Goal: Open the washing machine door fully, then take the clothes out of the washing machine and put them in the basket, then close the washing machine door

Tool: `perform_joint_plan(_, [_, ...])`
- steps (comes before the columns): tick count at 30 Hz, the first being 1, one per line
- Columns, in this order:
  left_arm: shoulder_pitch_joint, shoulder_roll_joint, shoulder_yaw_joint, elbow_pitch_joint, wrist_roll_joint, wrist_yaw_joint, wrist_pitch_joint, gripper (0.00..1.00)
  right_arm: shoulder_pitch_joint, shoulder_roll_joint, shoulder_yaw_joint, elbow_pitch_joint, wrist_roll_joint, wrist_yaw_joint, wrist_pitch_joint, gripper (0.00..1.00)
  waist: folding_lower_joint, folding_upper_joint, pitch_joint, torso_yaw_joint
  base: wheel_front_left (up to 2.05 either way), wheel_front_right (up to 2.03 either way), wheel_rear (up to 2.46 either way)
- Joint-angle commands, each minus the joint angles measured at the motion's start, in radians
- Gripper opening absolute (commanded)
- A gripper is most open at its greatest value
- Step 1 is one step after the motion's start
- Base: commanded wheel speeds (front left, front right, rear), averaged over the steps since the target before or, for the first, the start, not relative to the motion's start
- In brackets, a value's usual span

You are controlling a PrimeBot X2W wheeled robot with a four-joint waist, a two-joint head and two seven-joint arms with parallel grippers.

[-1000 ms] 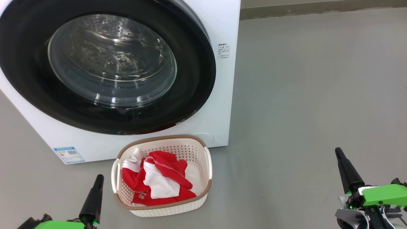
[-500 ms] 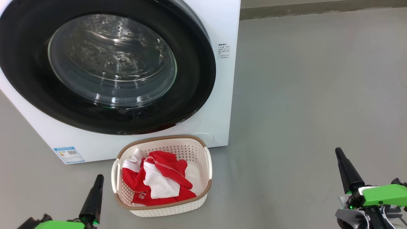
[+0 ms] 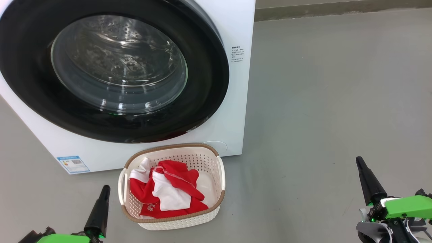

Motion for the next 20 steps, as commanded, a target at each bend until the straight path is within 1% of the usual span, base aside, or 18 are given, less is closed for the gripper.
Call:
perform_joint_plan(1, [-0.039, 0.011, 0.028, -0.020, -0.007, -0.007, 0.003, 0.00, -0.042, -0.006, 0.016, -0.025, -0.003, 0.000, 0.007, 0.00, 0.0000, 0.0000, 0.000, 0.000, 0.00, 0.00, 0.00])
perform_joint_plan(20, [-0.039, 0.011, 0.028, -0.020, -0.007, -0.007, 0.003, 0.00, -0.042, -0.005, 0.016, -0.025, -0.003, 0.000, 0.007, 0.00, 0.0000, 0.0000, 0.000, 0.000, 0.00, 0.00, 0.00])
